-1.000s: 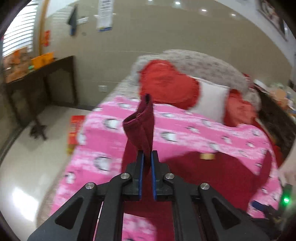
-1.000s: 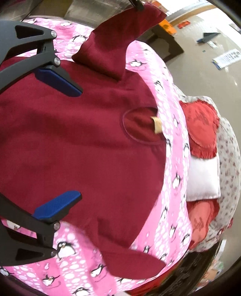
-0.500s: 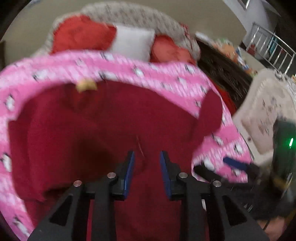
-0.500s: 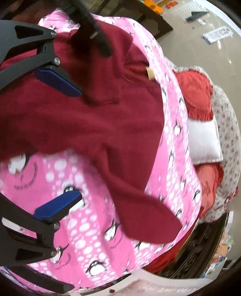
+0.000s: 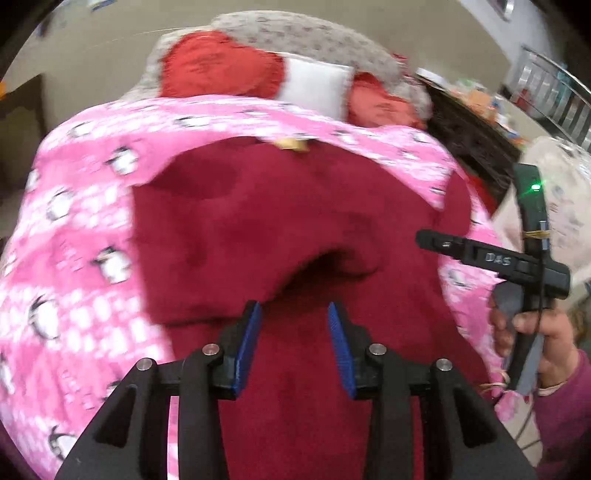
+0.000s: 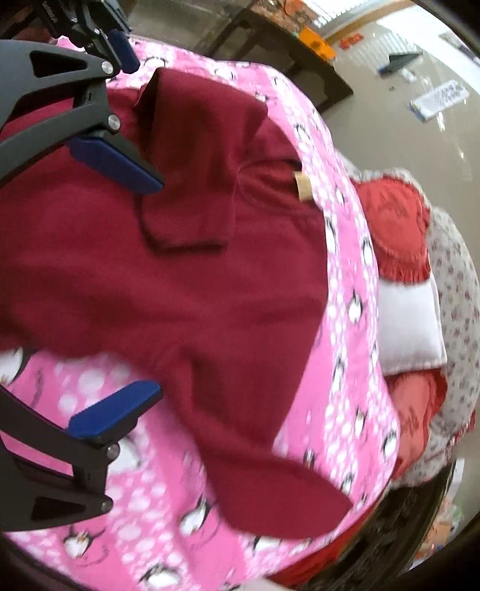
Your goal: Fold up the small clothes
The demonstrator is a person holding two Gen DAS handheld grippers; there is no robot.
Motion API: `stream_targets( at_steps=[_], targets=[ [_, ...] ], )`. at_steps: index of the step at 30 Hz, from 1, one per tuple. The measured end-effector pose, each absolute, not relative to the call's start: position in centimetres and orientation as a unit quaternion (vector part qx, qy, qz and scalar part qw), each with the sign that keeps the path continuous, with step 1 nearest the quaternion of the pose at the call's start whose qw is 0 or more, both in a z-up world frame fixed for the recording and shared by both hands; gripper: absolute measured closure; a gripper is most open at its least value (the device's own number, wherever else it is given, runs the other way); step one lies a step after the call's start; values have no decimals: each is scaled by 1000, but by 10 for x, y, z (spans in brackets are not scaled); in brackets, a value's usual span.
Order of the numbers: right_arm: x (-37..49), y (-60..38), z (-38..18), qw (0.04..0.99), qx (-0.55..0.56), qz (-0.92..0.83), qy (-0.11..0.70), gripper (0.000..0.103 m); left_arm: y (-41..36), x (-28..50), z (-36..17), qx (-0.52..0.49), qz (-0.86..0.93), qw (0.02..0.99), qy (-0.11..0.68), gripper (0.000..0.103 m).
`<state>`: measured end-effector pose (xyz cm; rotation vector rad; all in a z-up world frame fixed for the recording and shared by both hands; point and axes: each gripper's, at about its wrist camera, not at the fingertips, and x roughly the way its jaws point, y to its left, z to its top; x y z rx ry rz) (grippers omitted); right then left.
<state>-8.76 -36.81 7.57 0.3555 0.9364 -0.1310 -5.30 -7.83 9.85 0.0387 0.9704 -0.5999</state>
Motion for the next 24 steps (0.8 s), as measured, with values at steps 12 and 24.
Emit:
stream_targets(
  at_steps=[12, 24],
  targets=[
    [-21, -331, 62, 879, 83, -23, 469, 99, -52, -12, 44, 21, -137, 860, 492, 86],
    [-44, -393, 77, 859, 91, -124, 488, 70, -31, -18, 44, -24, -136, 857, 496, 86]
  ],
)
